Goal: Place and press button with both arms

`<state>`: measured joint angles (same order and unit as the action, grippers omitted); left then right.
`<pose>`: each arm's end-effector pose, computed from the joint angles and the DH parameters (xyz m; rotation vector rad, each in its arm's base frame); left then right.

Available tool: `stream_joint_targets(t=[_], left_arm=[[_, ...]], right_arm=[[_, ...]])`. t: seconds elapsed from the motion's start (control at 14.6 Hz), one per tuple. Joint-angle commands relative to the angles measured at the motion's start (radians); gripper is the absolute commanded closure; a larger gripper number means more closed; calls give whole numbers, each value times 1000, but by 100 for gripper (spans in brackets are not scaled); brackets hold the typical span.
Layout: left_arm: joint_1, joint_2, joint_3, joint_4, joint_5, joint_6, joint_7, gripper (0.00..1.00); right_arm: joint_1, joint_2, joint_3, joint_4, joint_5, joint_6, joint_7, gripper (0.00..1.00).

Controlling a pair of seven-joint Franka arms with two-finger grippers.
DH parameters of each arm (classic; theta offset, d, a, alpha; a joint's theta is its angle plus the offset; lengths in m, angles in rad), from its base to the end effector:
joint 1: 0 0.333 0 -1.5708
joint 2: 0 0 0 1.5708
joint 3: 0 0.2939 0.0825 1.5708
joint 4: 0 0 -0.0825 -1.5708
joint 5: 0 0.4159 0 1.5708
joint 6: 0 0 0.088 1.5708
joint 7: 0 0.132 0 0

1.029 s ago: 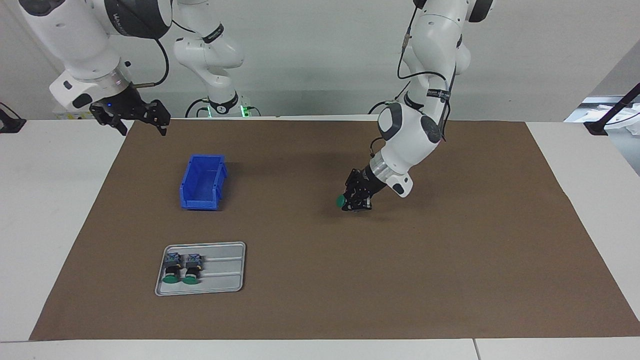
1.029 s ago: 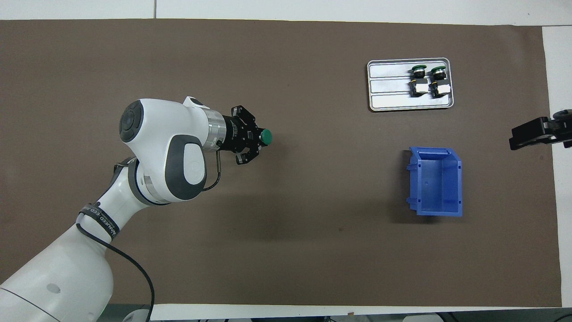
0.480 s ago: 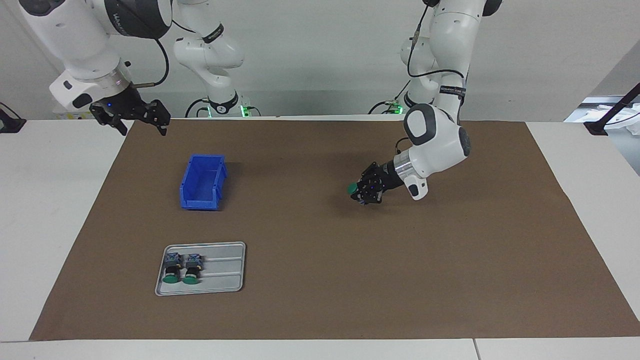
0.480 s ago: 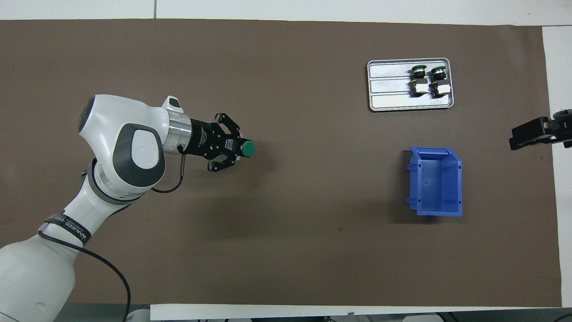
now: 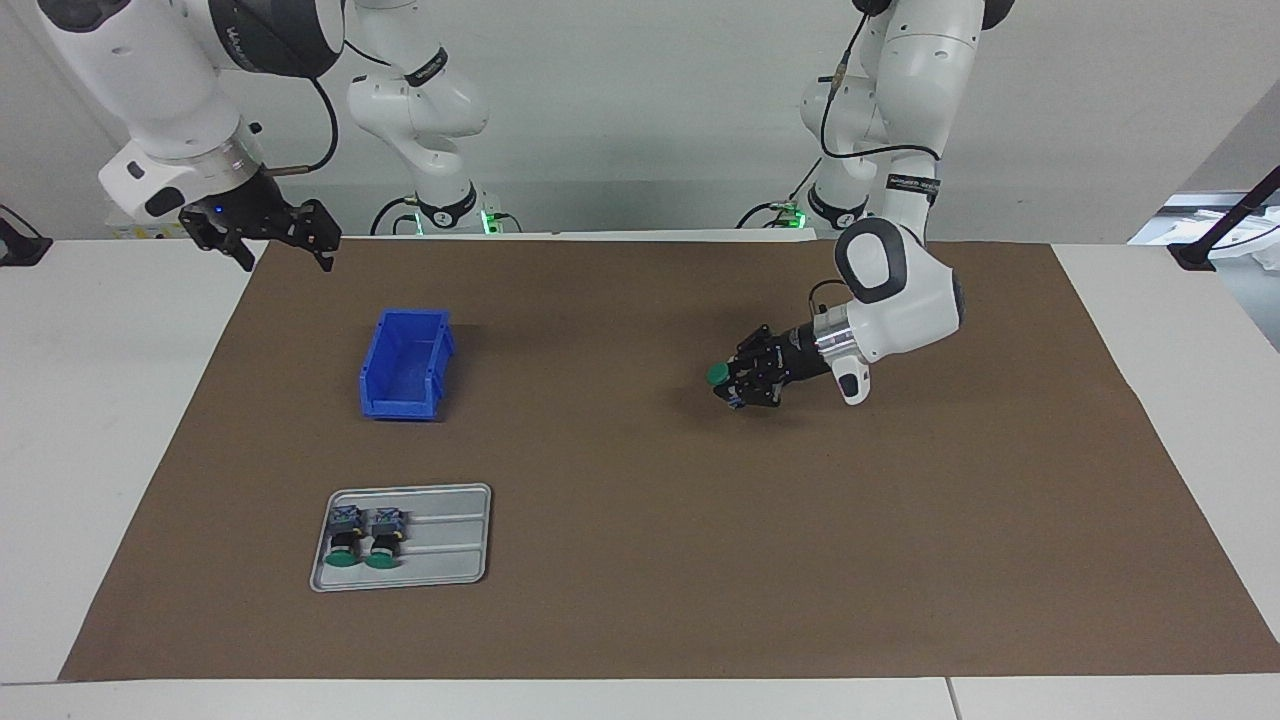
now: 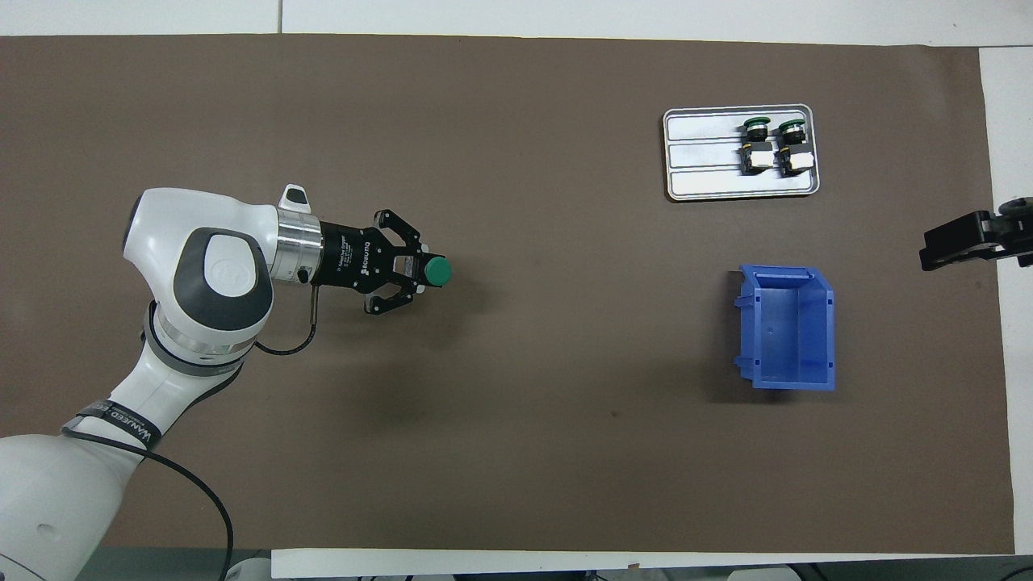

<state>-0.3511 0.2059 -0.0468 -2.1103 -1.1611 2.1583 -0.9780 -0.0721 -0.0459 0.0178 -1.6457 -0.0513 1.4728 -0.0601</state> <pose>0.5255 -0.2817 0.2658 1.8632 1.4986 -0.8742 0.5564 -0.0373 0.5589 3.0903 0.0061 -0.2008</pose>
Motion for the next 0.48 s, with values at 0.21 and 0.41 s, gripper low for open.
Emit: stream_joint_targets(t=[0.21,0.41], left_arm=[[-3,-23,-4,-33,-63,8,21,92],[-6,-19,-2,-60,-104,12,19,93]], right_arm=[[-9,-9,5,-3,8,-11,-20,1],[-9,-9,4,-3,8,-11,-20,1]])
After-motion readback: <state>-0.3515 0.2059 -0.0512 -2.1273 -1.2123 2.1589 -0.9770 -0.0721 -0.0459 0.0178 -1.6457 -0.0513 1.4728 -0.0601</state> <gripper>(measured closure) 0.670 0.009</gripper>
